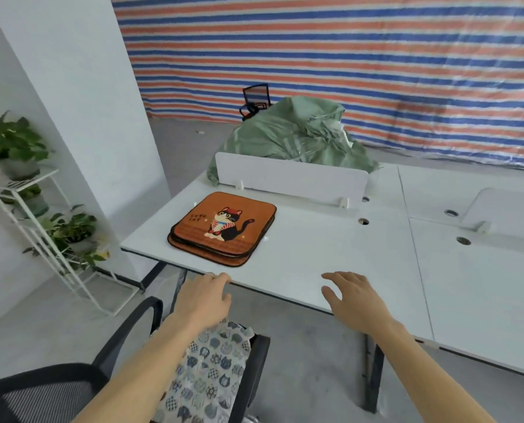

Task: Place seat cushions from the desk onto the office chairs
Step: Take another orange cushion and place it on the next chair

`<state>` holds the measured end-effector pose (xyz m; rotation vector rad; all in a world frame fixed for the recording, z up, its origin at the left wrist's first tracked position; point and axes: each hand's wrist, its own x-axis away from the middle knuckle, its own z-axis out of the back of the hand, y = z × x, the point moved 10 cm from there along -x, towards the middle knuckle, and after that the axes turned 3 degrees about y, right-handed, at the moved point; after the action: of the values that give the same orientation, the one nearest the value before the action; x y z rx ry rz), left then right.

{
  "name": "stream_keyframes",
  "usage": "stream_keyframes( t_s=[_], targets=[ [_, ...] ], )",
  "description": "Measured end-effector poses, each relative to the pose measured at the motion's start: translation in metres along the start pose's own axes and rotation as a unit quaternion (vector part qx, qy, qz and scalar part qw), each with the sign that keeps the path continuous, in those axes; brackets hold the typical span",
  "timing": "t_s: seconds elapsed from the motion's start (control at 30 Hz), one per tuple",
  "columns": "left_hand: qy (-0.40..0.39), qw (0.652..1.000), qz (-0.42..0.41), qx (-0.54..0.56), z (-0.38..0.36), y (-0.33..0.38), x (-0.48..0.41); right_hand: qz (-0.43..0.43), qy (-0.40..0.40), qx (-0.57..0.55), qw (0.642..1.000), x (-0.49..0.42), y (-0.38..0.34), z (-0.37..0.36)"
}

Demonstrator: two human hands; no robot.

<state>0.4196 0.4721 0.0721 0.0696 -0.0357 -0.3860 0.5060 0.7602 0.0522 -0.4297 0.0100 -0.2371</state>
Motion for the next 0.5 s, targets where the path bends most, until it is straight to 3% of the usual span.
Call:
stream_keyframes(
  t_s=[0.13,0.3,0.5],
  targets=[
    [-0.027,0.999,0.025,0.011,-0.054,-0.010,-0.098,-0.013,-0.055,0.014,0.998,-0.116,0.033,-0.059],
    [-0.124,0.990,0.063,-0.017,-0.147,-0.020,-0.205,-0.023,-0.154,0.076,0.985,-0.233,0.075,-0.145],
    [-0.143,0.983,0.112,-0.029,-0.208,-0.035,-0.297,-0.007,-0.183,0.119,0.976,-0.337,0.093,-0.212]
  ],
)
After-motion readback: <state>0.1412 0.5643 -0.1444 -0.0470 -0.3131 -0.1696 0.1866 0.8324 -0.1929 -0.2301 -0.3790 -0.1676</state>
